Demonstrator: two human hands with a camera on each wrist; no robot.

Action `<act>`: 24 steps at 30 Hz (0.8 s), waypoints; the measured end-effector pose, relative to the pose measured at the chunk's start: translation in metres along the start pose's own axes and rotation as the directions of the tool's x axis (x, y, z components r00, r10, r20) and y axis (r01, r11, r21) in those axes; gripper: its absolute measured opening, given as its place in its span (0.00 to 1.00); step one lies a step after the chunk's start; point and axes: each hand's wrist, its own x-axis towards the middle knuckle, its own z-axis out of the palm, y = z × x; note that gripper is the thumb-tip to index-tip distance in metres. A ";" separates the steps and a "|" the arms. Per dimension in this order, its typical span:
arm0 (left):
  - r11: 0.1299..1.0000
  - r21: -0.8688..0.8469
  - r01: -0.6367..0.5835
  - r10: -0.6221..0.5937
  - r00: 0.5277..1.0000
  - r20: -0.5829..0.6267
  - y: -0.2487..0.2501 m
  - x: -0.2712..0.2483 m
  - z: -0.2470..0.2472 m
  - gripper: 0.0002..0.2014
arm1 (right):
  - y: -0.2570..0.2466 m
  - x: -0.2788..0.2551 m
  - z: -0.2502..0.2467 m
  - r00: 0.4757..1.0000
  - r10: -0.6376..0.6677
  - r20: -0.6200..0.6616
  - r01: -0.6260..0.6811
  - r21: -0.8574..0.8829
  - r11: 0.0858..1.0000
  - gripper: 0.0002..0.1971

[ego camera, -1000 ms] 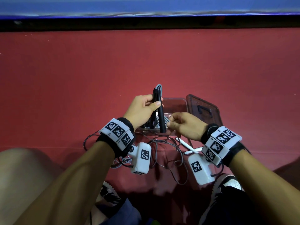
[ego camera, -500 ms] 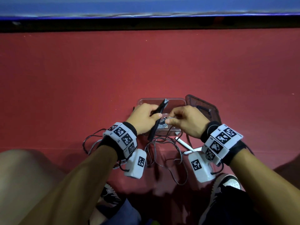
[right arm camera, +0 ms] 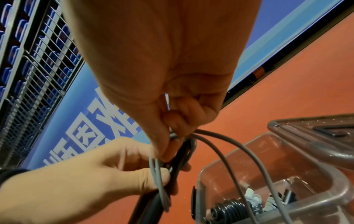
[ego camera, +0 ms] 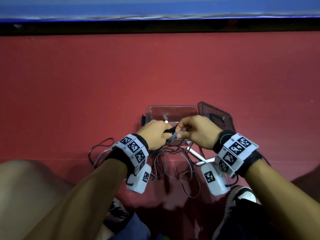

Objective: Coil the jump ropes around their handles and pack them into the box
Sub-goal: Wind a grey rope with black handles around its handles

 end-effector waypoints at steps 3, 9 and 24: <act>0.999 0.033 0.006 -0.007 1.000 0.027 -0.001 -0.001 0.001 0.06 | 0.000 0.000 0.000 0.999 -0.020 0.033 0.022 -0.046 0.999 0.05; 0.998 0.060 -0.027 0.022 0.996 0.081 0.005 -0.006 -0.004 0.11 | 0.005 0.003 0.001 0.998 -0.008 -0.064 0.003 -0.078 0.997 0.02; 0.905 -0.392 -0.165 0.215 0.973 0.088 -0.003 -0.009 -0.017 0.17 | 0.013 0.005 0.001 0.976 0.072 -0.207 0.000 0.329 0.944 0.16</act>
